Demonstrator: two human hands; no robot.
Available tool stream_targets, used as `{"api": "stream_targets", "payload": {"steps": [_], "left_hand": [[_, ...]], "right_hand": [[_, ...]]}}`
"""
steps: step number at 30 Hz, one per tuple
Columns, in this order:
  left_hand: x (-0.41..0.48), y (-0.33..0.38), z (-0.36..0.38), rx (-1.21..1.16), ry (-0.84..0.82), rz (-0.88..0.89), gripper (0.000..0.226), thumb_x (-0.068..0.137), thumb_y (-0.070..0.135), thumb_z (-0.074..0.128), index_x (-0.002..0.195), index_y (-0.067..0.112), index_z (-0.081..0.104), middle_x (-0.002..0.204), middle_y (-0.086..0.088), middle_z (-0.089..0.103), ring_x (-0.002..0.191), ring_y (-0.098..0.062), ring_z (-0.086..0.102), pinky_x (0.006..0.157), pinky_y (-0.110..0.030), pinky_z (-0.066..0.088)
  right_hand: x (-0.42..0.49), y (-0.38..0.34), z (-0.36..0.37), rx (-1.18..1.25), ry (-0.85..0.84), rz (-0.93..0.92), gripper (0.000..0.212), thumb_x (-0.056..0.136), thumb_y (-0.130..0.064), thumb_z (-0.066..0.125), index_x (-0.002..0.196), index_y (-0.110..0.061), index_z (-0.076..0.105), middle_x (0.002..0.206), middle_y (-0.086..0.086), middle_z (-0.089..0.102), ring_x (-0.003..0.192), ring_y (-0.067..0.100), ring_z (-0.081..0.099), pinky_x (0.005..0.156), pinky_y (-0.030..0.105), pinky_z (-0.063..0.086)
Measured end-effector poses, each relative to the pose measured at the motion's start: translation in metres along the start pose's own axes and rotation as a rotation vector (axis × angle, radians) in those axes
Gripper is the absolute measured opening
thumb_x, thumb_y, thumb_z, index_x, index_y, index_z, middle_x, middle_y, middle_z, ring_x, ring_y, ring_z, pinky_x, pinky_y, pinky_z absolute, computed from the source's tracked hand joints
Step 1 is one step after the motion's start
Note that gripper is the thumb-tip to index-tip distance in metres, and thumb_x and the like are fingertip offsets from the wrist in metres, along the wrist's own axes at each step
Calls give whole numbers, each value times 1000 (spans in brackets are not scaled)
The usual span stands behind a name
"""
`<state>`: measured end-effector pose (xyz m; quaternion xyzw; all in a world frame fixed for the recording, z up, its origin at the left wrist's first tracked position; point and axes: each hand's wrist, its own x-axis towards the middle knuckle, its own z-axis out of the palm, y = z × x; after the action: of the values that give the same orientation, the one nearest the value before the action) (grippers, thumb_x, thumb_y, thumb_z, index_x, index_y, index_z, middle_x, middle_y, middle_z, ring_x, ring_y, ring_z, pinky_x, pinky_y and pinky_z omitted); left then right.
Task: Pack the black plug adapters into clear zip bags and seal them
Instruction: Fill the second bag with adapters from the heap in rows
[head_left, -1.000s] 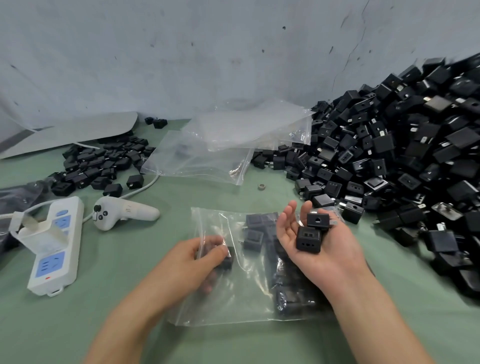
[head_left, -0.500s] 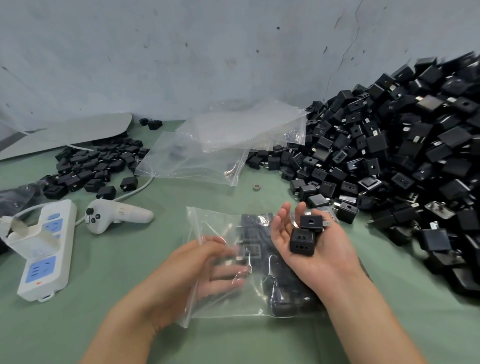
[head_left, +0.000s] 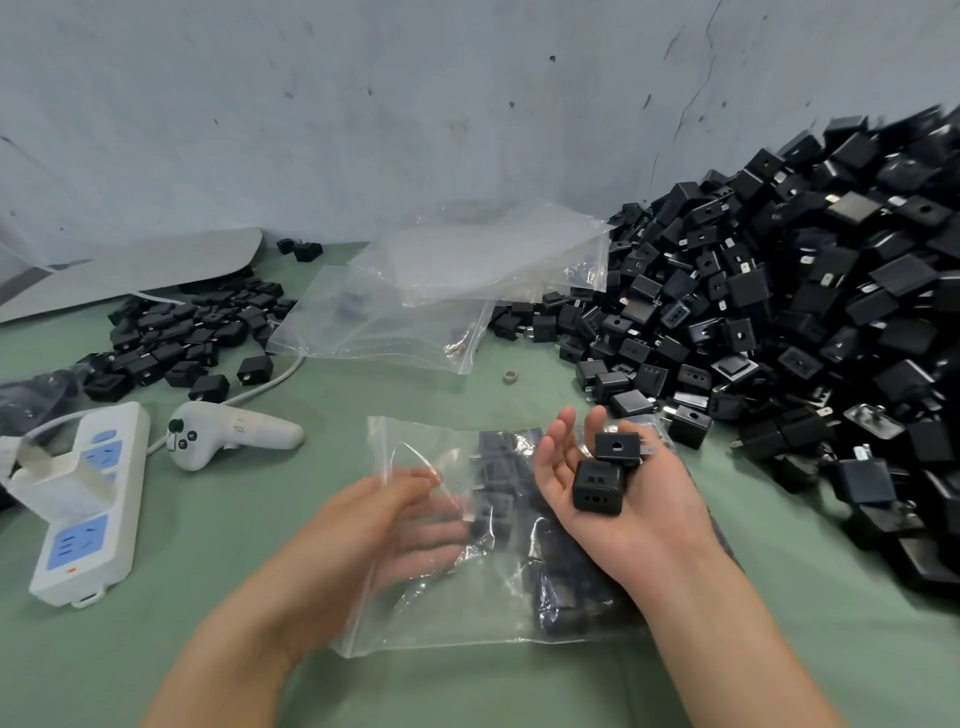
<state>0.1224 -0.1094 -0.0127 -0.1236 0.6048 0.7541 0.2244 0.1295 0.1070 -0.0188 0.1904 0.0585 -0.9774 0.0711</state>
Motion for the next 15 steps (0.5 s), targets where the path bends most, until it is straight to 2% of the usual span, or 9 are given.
{"api": "stream_targets", "payload": {"steps": [2,5,6,7,8,10,12,15], "left_hand": [[-5,8,-7,114,180,107,17,98,17,57,109,6,64,93,-15,77,87,-34,75,79,-46,60],[-12,18,-13,475,550,424,12,97,19,56,104,22,65,84,1,73,76,-16,72,66,-32,53],[-16,20,-9,583,629,550,12,96,23,54,102,28,63,83,7,69,74,-8,68,64,-30,49],[-20,21,-3,633,634,651,11,94,27,54,98,32,62,81,10,67,70,-4,64,62,-29,47],[-25,22,7,639,559,707,10,94,30,54,95,34,63,81,12,67,67,-4,63,60,-29,47],[-30,17,32,614,303,700,11,95,33,57,94,39,65,82,17,69,65,-5,63,60,-25,49],[-34,6,55,676,101,677,11,96,32,59,95,41,65,86,21,69,70,0,63,62,-13,46],[-37,-6,66,732,23,661,6,95,32,61,98,38,63,95,24,67,83,5,62,67,-7,40]], "right_hand": [[-1,1,1,-14,6,0,32,96,-29,50,80,-11,71,96,11,71,71,28,69,66,39,60],[-2,4,3,-44,-1,-1,28,97,-31,50,80,-14,64,95,10,71,72,27,69,67,37,59],[-2,6,4,-58,-14,-1,28,97,-31,50,78,-15,61,95,9,70,74,27,70,69,38,59],[-3,8,5,-79,-29,1,28,96,-31,50,74,-15,59,96,8,70,78,28,71,72,39,58],[-3,11,7,-105,-44,7,30,96,-31,51,71,-16,58,96,8,70,84,29,72,77,41,58],[-5,19,10,-162,-84,35,36,95,-34,51,64,-16,56,97,8,71,95,31,73,88,45,55],[-6,29,14,-218,-131,73,40,95,-38,51,61,-16,54,99,10,71,96,33,72,84,44,58],[-9,38,16,-325,-142,79,43,95,-41,50,59,-18,53,103,10,72,100,32,72,75,43,61]]}}
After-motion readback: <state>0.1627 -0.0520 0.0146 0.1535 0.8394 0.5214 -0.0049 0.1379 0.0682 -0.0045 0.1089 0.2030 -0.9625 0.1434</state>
